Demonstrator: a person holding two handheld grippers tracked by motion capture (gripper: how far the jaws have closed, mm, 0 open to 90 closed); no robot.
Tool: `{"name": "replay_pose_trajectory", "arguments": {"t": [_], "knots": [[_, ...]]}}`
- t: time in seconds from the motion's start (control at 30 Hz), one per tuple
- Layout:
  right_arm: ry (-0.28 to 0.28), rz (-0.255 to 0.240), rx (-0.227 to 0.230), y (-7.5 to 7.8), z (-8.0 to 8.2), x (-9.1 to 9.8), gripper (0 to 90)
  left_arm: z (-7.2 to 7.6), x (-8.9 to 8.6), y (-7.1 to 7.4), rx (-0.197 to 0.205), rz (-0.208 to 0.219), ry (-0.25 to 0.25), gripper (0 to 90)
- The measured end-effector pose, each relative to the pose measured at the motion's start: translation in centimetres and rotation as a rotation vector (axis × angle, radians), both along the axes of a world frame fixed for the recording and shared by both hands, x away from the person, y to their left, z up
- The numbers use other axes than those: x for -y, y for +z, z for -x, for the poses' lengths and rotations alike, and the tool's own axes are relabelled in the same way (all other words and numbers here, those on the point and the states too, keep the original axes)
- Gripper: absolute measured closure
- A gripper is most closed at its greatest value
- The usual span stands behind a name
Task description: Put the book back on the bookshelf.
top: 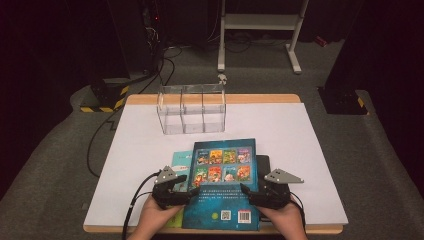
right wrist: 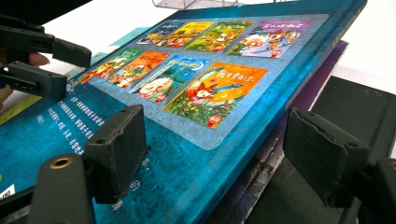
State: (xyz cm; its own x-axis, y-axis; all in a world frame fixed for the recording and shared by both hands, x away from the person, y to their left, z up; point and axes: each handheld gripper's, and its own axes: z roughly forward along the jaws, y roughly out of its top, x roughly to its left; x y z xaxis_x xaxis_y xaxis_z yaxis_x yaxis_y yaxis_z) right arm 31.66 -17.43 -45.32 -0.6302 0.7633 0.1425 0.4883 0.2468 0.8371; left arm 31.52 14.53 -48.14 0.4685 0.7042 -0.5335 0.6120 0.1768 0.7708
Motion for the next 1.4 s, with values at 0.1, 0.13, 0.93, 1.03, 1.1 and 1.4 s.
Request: {"name": "replay_pose_trajectory", "arguments": {"t": [0.1,0.13,0.93,1.03,1.1,1.4], "knots": [[0.004,0.004,0.0,0.03,0.03,-0.02,21.8,0.18,0.11,0.03,0.003,-0.001,0.004,33.2],[0.003,0.005,0.0,0.04,0.06,-0.03,21.8,0.17,0.12,0.03,0.003,-0.002,0.004,33.4],[-0.01,0.034,-0.005,0.41,-0.25,-0.26,24.1,-0.07,0.9,0.19,0.058,-0.03,0.051,38.2],[-0.008,0.033,-0.003,0.39,-0.07,-0.24,23.6,-0.09,0.37,0.09,-0.001,0.003,0.039,35.8],[-0.003,0.02,-0.007,0.22,0.01,-0.15,22.5,-0.01,0.16,-0.07,-0.012,0.019,0.035,33.3],[-0.004,0.0,-0.031,0.14,-0.3,0.15,21.2,-0.6,0.93,0.11,-0.007,0.01,0.04,33.1]]}}
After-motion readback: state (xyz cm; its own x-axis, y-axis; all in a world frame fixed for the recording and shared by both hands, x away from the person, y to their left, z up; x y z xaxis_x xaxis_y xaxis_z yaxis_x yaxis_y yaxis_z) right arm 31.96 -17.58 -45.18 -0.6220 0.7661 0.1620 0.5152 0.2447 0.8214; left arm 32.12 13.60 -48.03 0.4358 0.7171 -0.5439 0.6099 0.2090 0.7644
